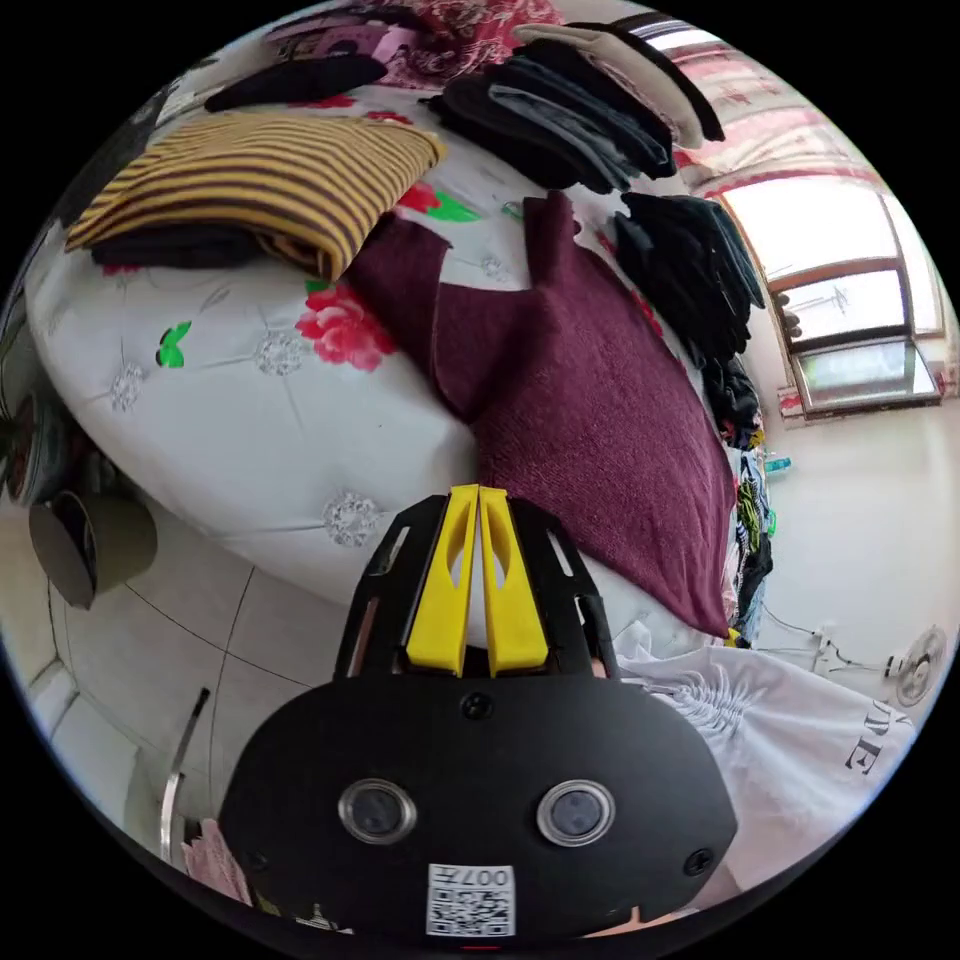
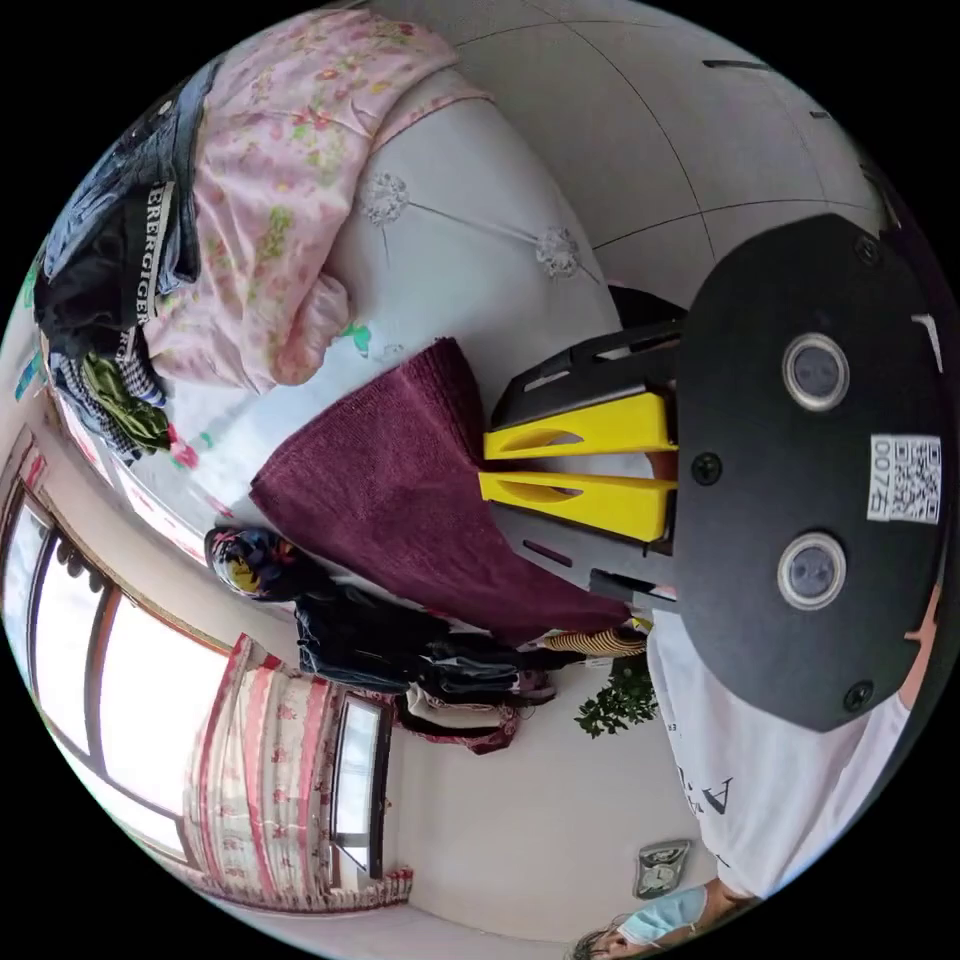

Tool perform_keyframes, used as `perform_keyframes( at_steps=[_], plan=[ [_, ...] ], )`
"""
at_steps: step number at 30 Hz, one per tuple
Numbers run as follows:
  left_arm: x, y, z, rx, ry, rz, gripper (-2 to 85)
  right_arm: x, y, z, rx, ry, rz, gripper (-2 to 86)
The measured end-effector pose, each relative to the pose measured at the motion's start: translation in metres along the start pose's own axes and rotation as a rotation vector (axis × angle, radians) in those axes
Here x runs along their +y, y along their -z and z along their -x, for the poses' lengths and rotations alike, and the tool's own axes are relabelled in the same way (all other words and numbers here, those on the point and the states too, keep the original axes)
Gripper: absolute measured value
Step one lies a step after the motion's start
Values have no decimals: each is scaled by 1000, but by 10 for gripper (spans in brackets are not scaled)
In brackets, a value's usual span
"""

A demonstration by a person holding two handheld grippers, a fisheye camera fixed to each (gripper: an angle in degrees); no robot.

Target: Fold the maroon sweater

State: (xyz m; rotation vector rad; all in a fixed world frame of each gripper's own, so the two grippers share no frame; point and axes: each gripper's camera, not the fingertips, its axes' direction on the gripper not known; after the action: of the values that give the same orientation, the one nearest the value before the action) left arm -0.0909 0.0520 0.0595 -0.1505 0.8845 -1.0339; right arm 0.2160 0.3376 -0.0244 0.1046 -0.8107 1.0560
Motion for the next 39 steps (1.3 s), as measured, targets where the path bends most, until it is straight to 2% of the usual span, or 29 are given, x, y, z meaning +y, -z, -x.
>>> perform_keyframes(
  at_steps=[4, 6, 10, 12, 15, 17, 20, 22, 28, 33, 34, 36, 39],
  plan=[
    [-5, 14, -3, 27, -1, -37, -10, 12, -4, -18, -96, -89, -67, -1],
    [-11, 18, -11, 21, -23, -29, -10, 5, -2, -8, -92, -49, -57, -1],
    [-7, 44, -35, 57, -95, -84, -9, -3, 30, 47, -117, 180, -96, 0],
    [1, 46, -40, 22, -132, -65, -9, 2, 38, 67, -40, 267, -88, 2],
    [18, 30, -28, 25, -85, -13, -5, 9, 29, 53, 122, 213, -60, 8],
    [35, 36, -10, 93, 22, -146, 5, 15, 19, 29, 238, 75, -72, 20],
    [39, 52, 5, 130, 107, -266, 60, 21, 18, 39, 321, 83, -118, 37],
    [26, 59, 1, 60, 82, -277, 77, 20, 16, 54, 339, 124, -136, 39],
    [-56, 53, -60, -213, -153, -290, 110, 4, -14, 110, 168, 255, -130, 40],
    [-108, -1, -76, -515, -168, -119, 96, 3, -52, 150, 97, 334, -55, 25],
    [-106, 4, -73, -480, -186, -198, 83, 4, -60, 157, 97, 338, -32, 20],
    [-110, 12, -58, -408, -89, -197, 58, 8, -67, 164, 97, 348, -21, 13],
    [-97, 42, -31, -179, -24, -316, 39, 15, -73, 169, 98, 342, -24, 5]
  ],
)
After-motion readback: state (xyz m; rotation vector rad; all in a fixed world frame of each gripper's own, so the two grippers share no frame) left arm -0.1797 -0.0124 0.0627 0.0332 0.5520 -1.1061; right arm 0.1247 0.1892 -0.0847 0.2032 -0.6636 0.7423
